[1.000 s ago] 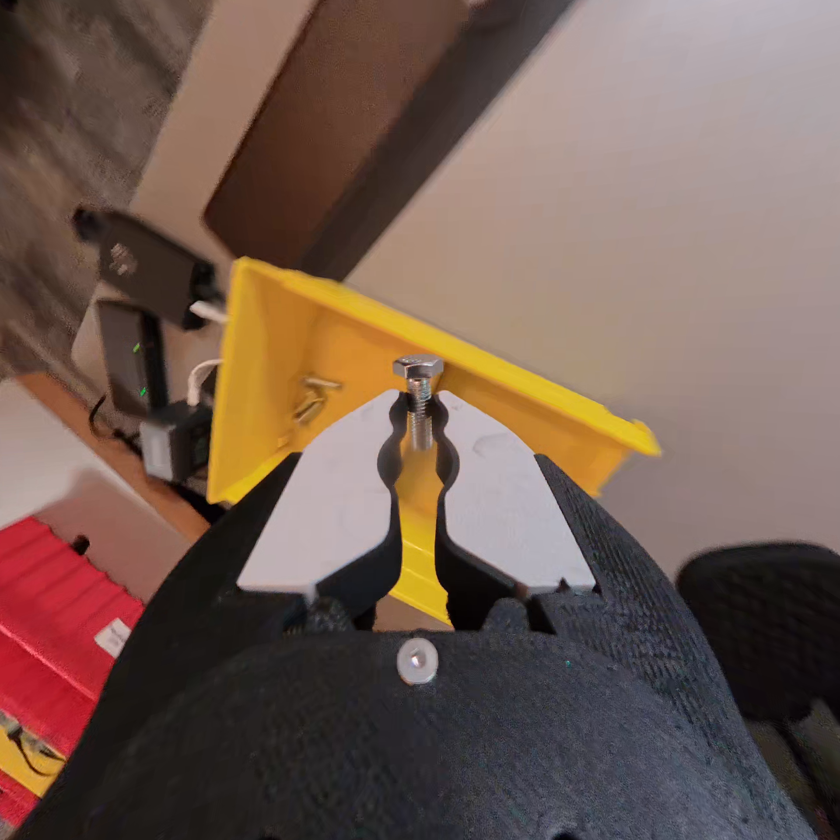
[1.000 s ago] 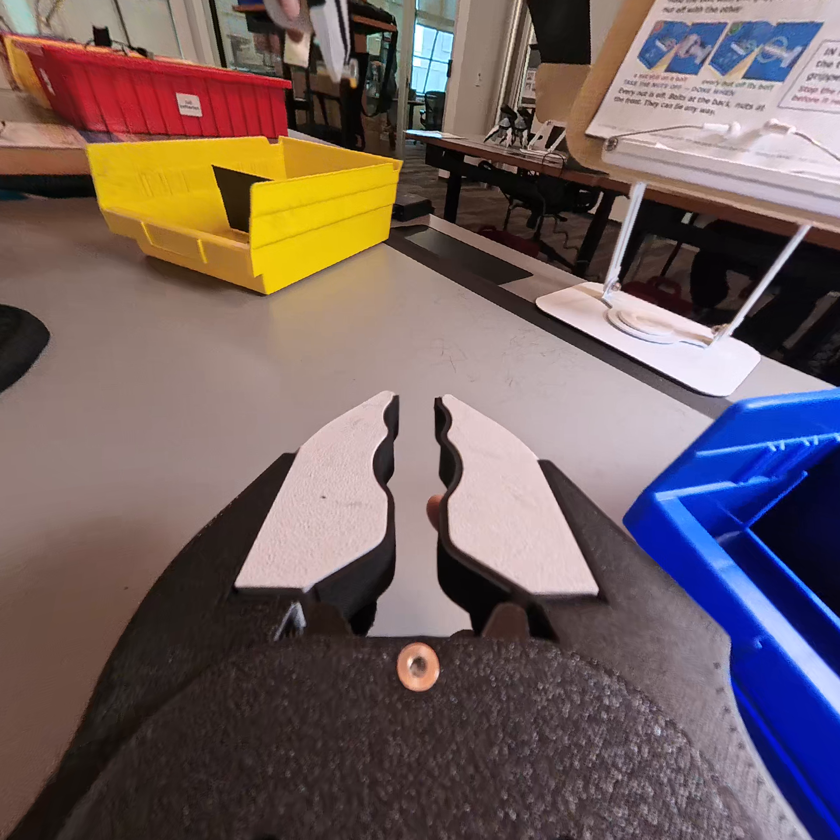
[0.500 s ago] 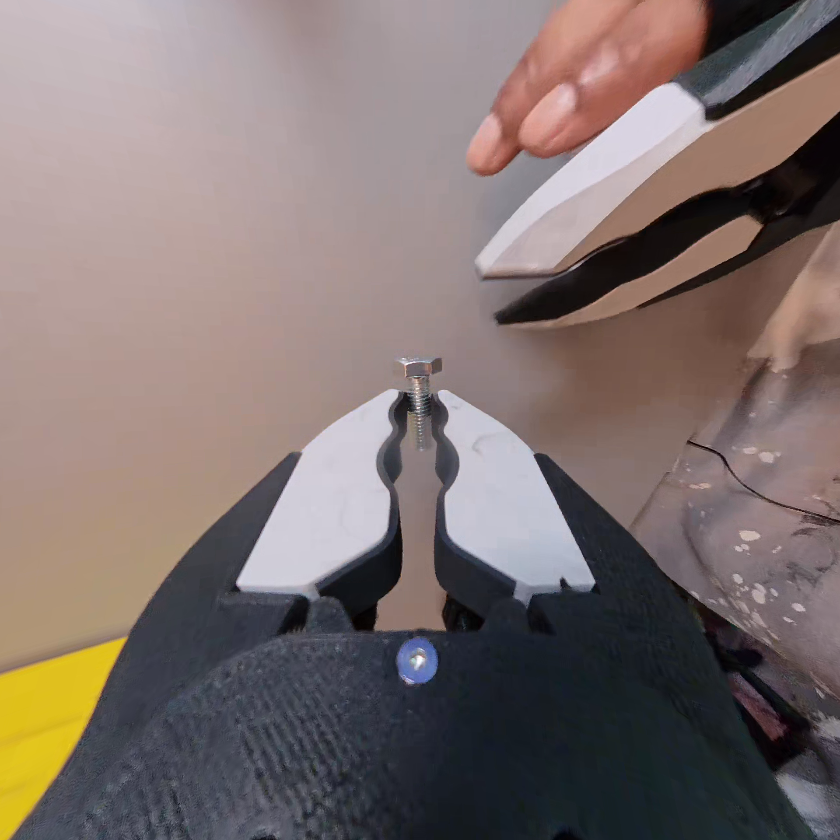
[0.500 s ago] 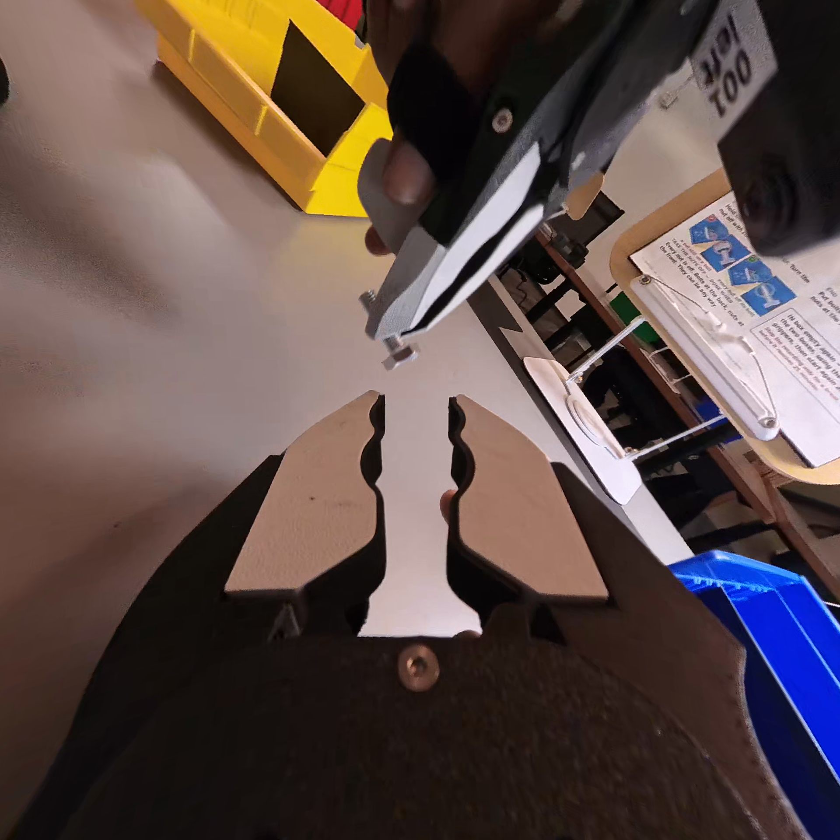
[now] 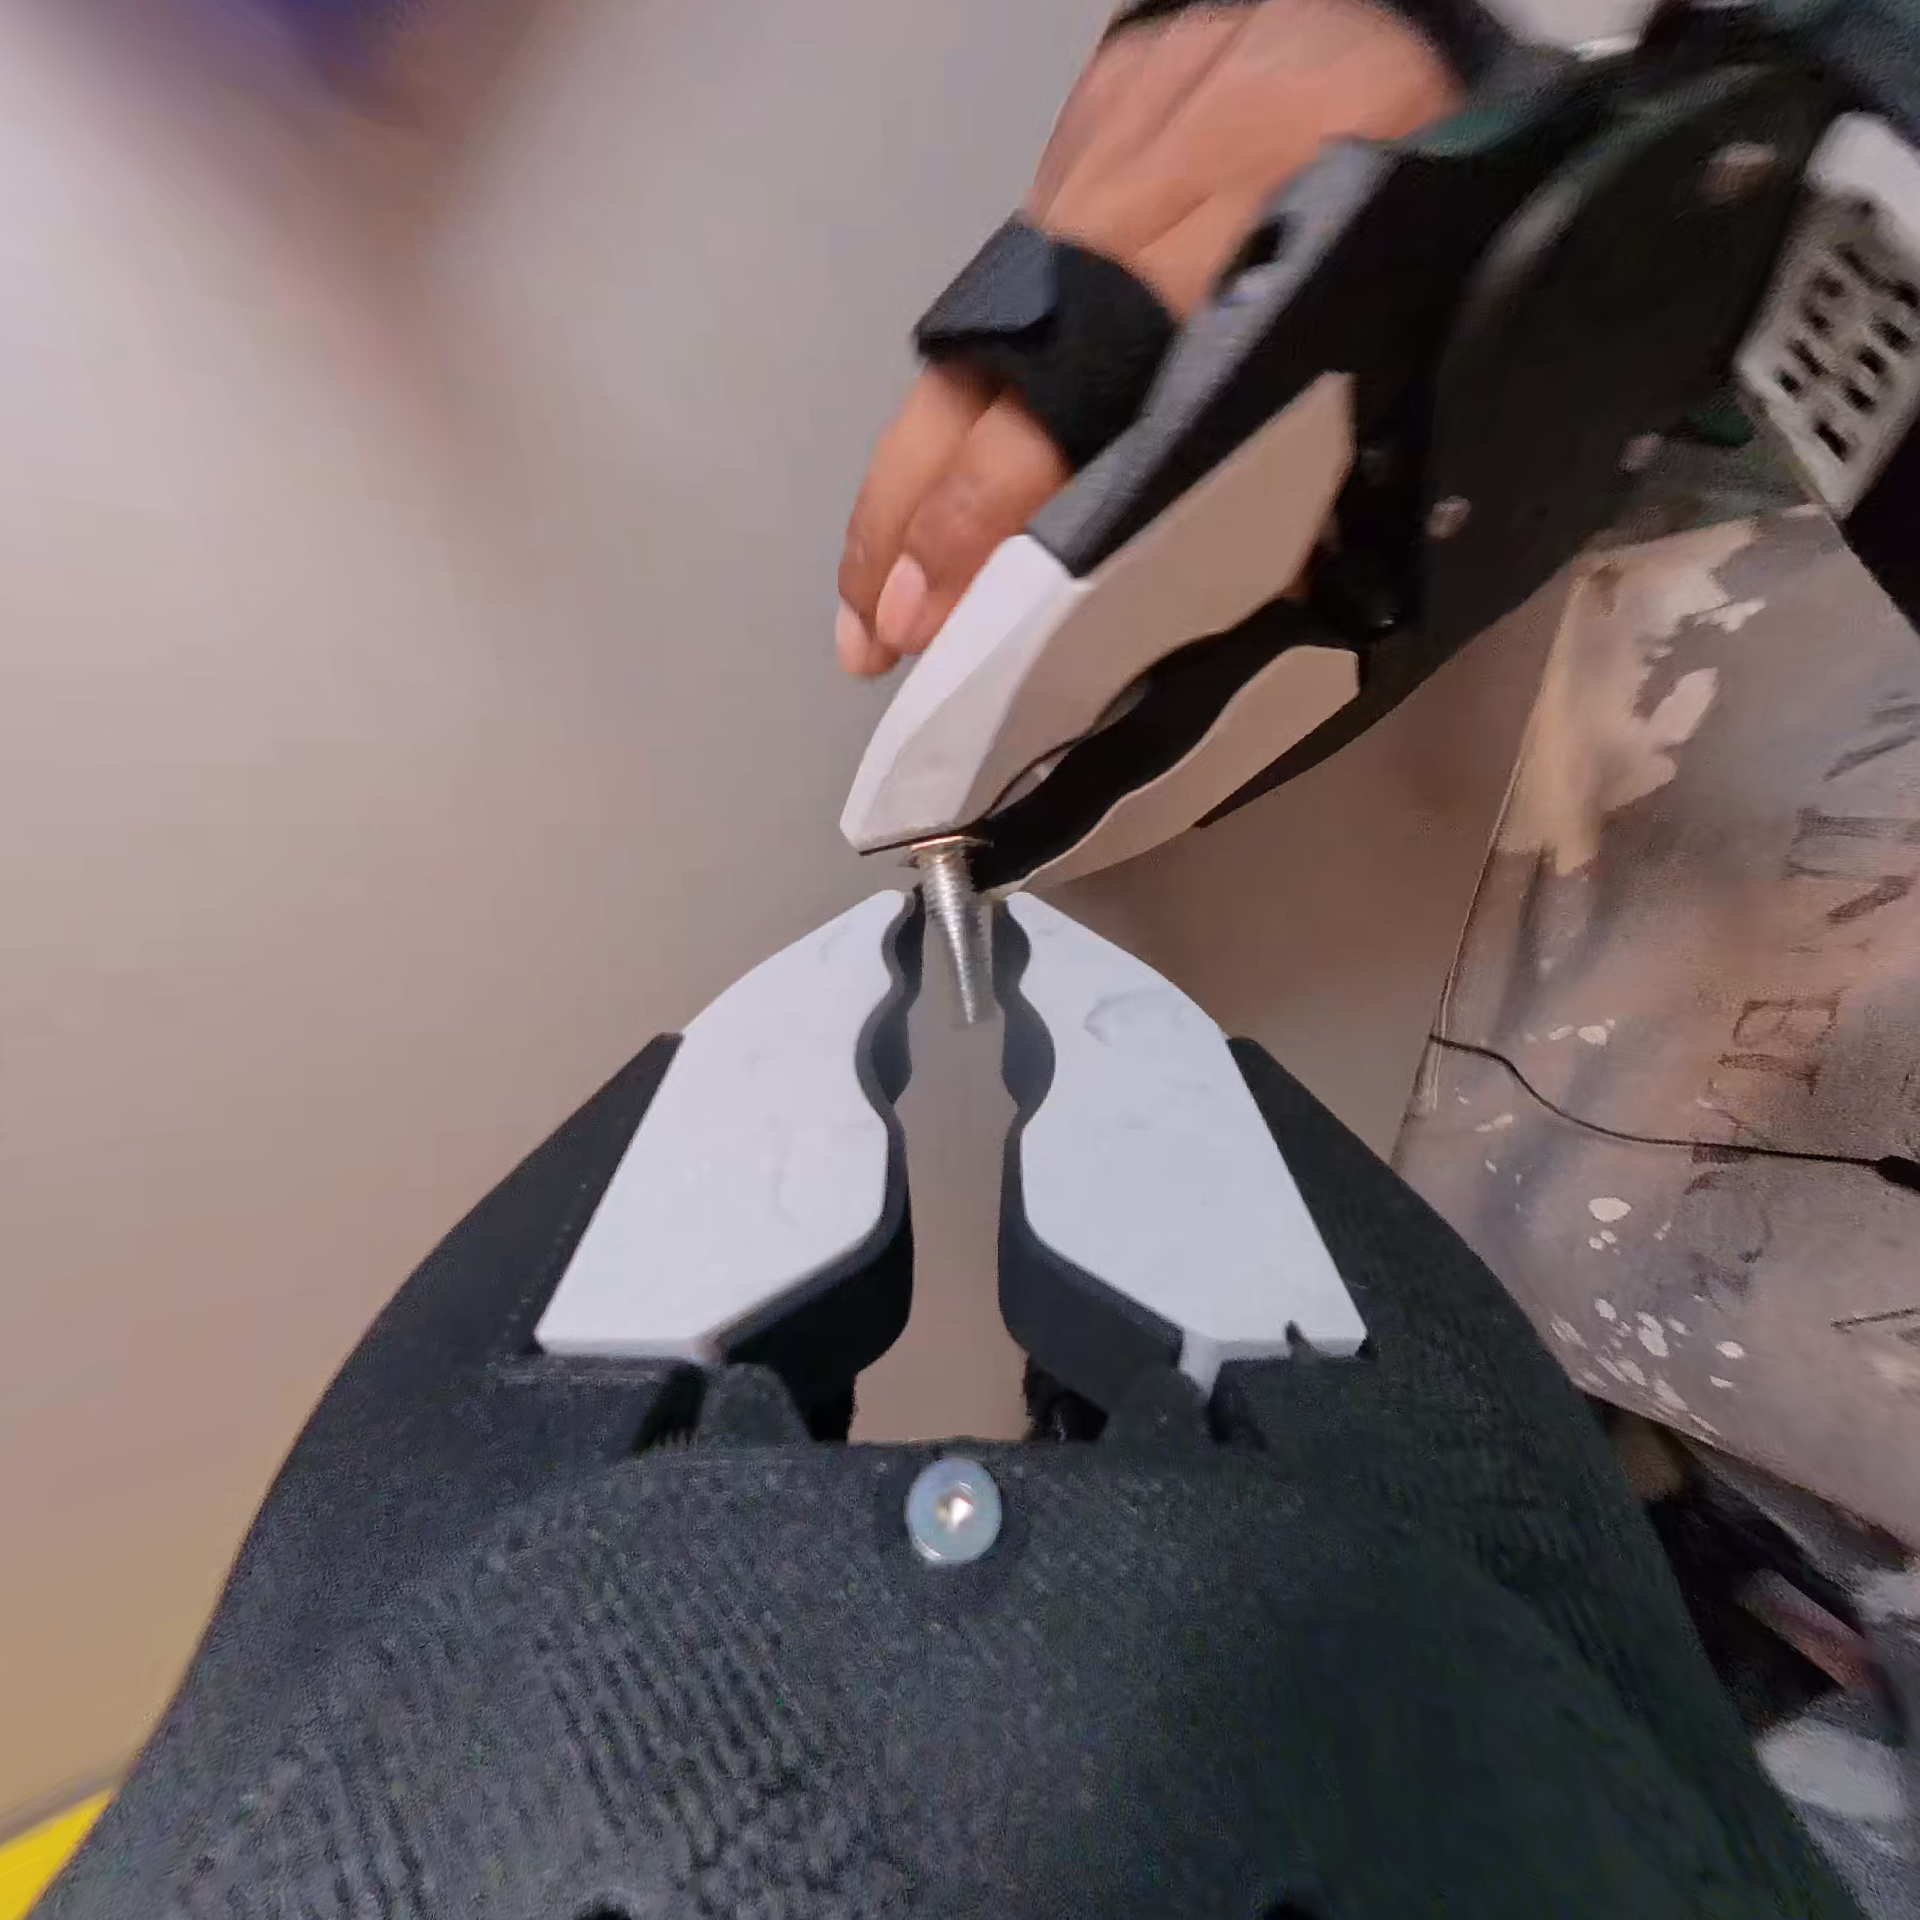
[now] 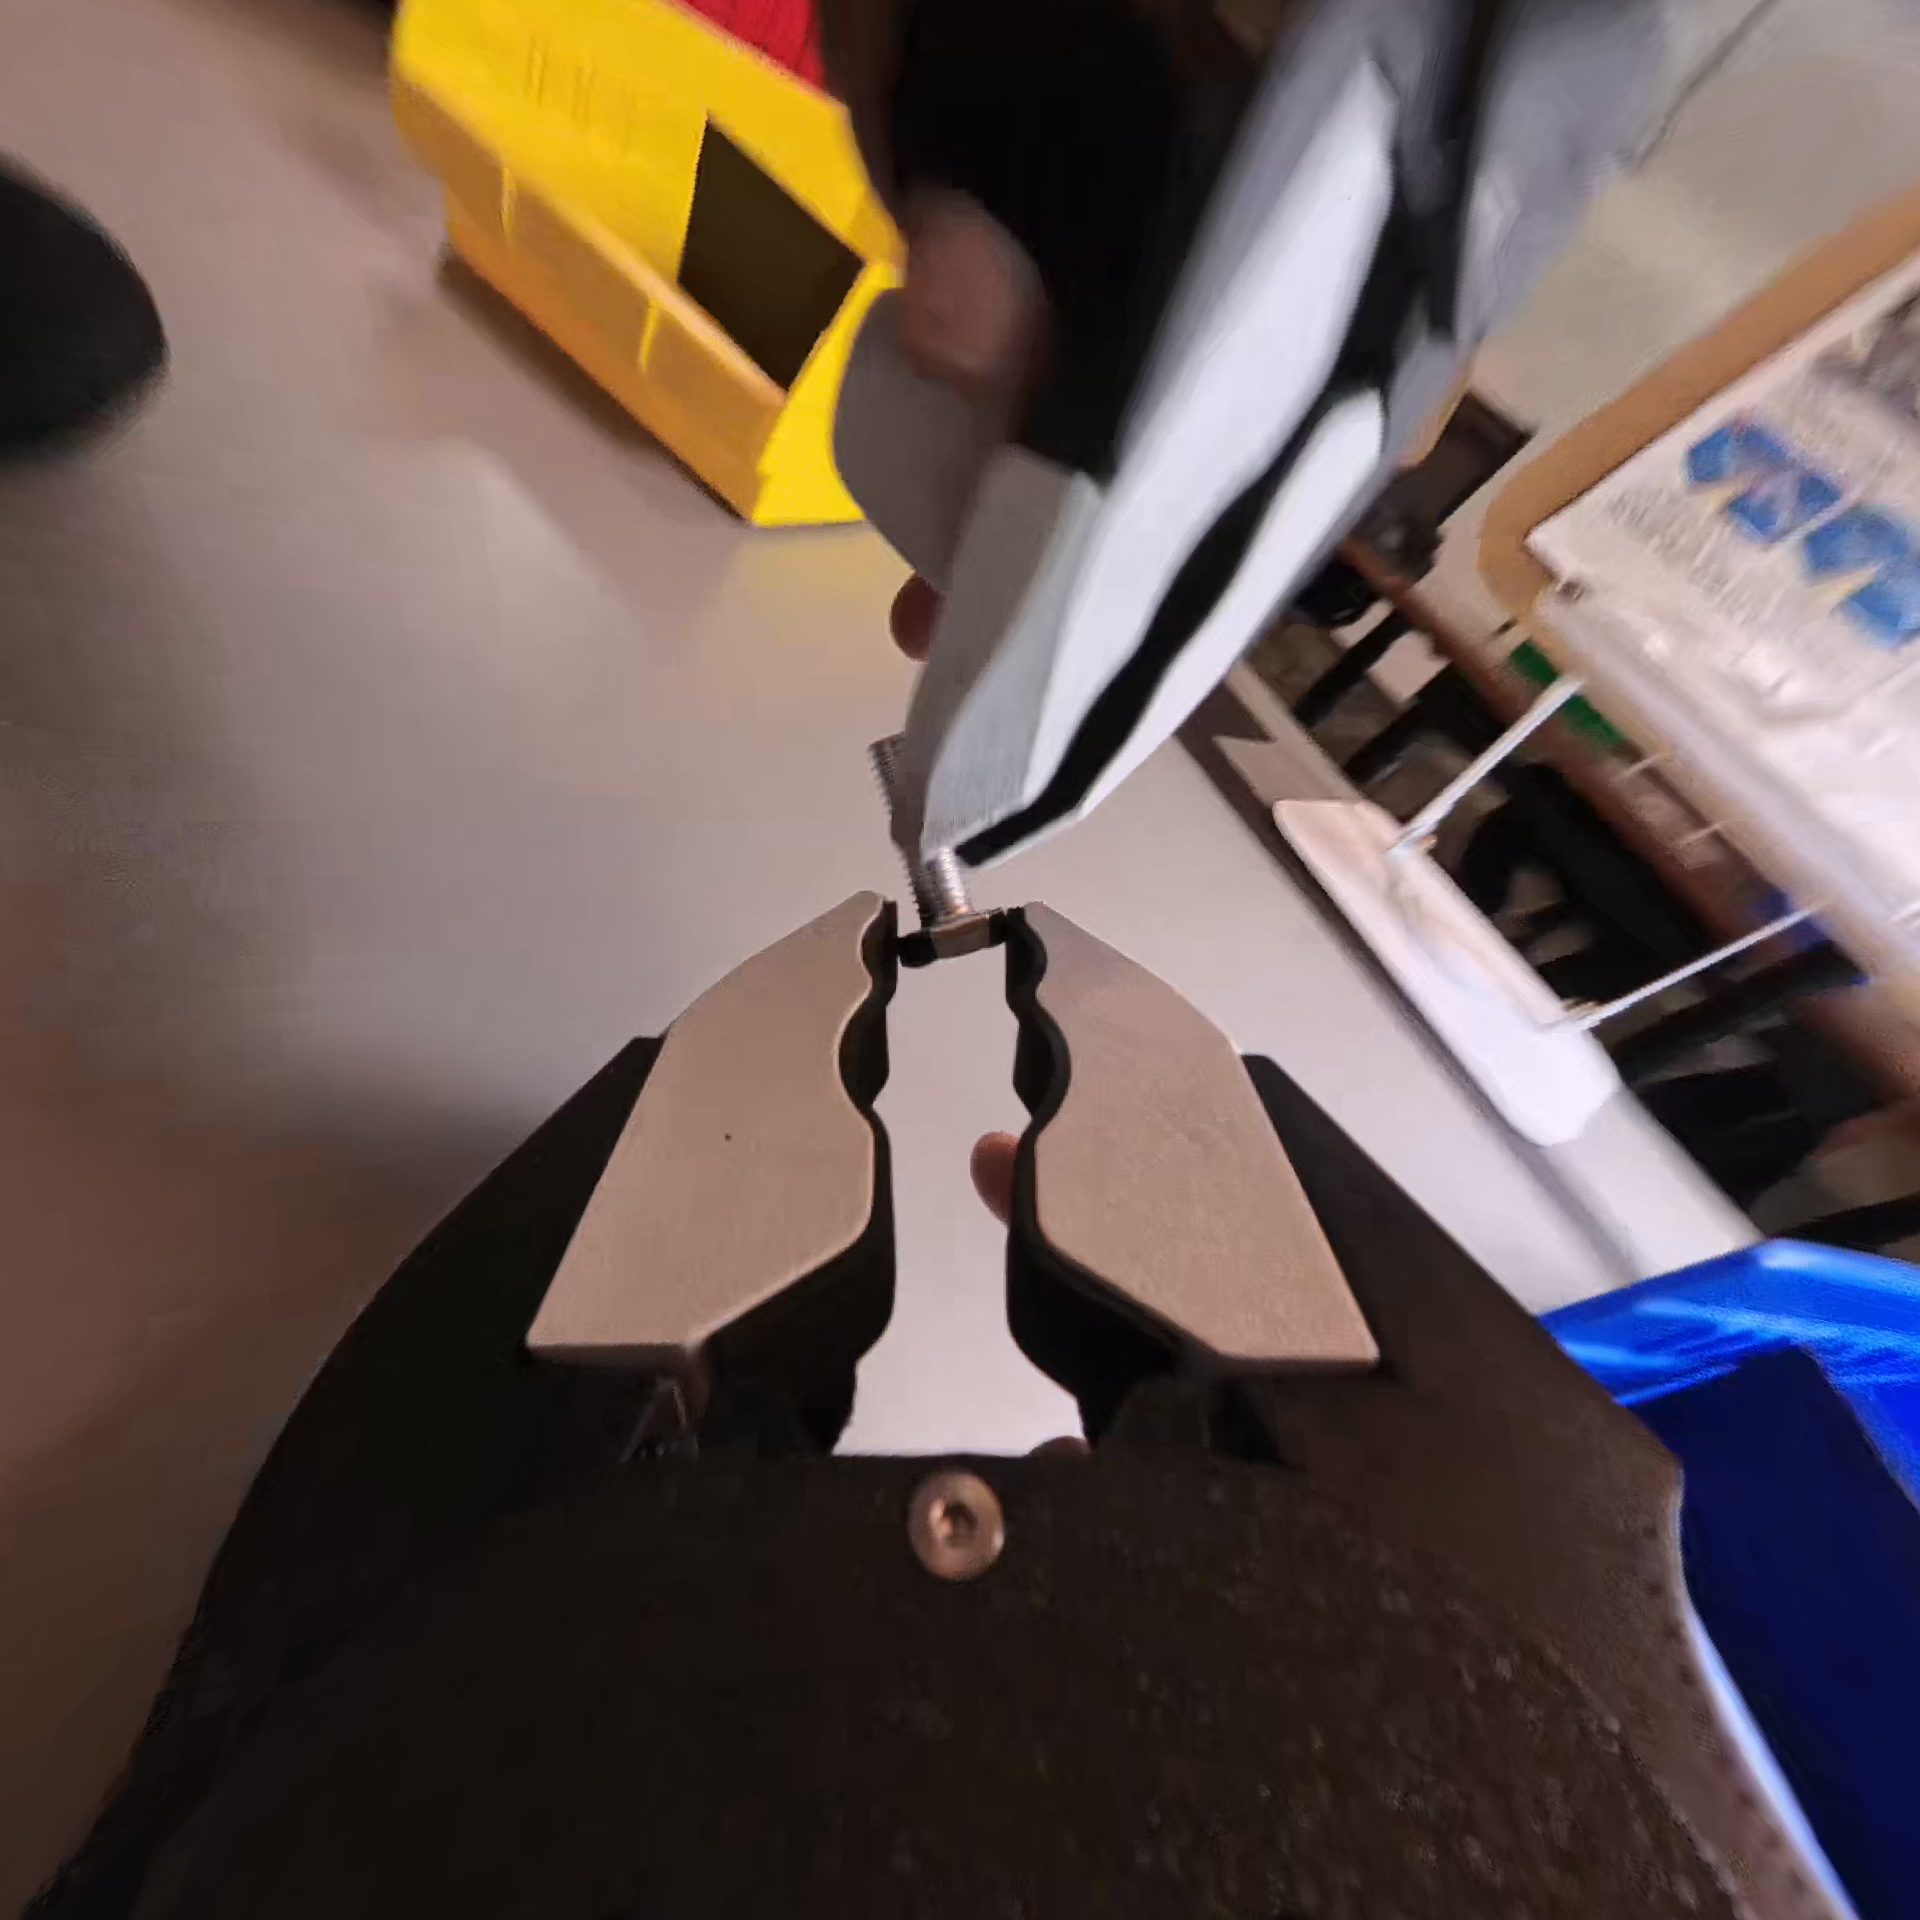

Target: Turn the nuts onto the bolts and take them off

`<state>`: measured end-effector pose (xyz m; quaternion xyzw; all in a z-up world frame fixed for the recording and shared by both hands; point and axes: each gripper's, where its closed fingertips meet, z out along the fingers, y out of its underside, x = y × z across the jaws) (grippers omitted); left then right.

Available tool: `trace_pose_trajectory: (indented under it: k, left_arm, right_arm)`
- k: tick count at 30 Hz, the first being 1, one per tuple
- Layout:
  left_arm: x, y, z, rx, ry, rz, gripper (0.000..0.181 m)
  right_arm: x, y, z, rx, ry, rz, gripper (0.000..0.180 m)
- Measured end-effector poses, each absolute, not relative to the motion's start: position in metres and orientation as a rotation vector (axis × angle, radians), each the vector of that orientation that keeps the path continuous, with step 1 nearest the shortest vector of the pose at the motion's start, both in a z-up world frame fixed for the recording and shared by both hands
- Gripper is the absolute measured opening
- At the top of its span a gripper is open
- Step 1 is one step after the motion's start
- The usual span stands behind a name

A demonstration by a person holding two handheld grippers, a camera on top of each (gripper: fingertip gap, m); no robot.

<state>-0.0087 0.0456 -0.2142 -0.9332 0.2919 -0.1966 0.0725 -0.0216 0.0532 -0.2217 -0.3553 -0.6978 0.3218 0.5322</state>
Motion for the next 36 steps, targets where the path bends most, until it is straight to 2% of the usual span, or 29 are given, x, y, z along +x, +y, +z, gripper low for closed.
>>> trace_pose_trajectory:
  k: [1,3,7,11,14,18,21,22,26,31,36]
  left_arm:
    - [-0.008,0.051,-0.202,-2.701,0.874,-0.604,0.021]
    - [-0.008,0.062,-0.176,-2.486,0.814,-0.608,0.033]
    - [-0.006,0.066,-0.141,-2.062,0.629,-0.609,0.036]
    - [-0.016,0.059,-0.166,-1.915,0.511,-0.558,0.038]
    - [-0.012,0.049,-0.16,-1.72,0.4,-0.762,0.033]
    - [-0.006,0.047,-0.152,-1.627,0.437,-0.709,0.03]
    - [0.004,0.044,-0.145,-1.58,0.458,-0.756,0.017]
    - [0.005,0.043,-0.143,-1.57,0.467,-0.753,0.012]
    - [0.006,0.04,-0.146,-1.607,0.481,-0.739,0.011]
    - [0.01,0.034,-0.164,-1.744,0.567,-0.709,0.01]
    - [0.009,0.034,-0.174,-1.796,0.572,-0.728,0.011]
  right_arm:
    - [-0.02,0.056,-0.218,-0.931,-1.635,0.886,0.019]
    - [-0.017,0.063,-0.203,-1.035,-1.535,1.112,0.019]
    - [-0.007,0.066,-0.174,-1.085,-1.376,1.44,0.019]
    - [-0.006,0.057,-0.17,-1.116,-1.348,1.587,0.019]
    - [-0.004,0.056,-0.161,-1.15,-1.264,1.76,0.019]
    - [-0.002,0.048,-0.153,-1.152,-1.226,1.913,0.019]
    - [-0.003,0.042,-0.155,-1.172,-1.217,1.994,0.019]
    - [-0.003,0.041,-0.156,-1.173,-1.228,2.006,0.019]
    - [-0.005,0.032,-0.165,-1.13,-1.356,1.936,0.019]
    - [-0.007,0.018,-0.194,-0.96,-1.645,1.509,0.019]
    - [-0.005,0.018,-0.205,-0.956,-1.718,1.437,0.021]
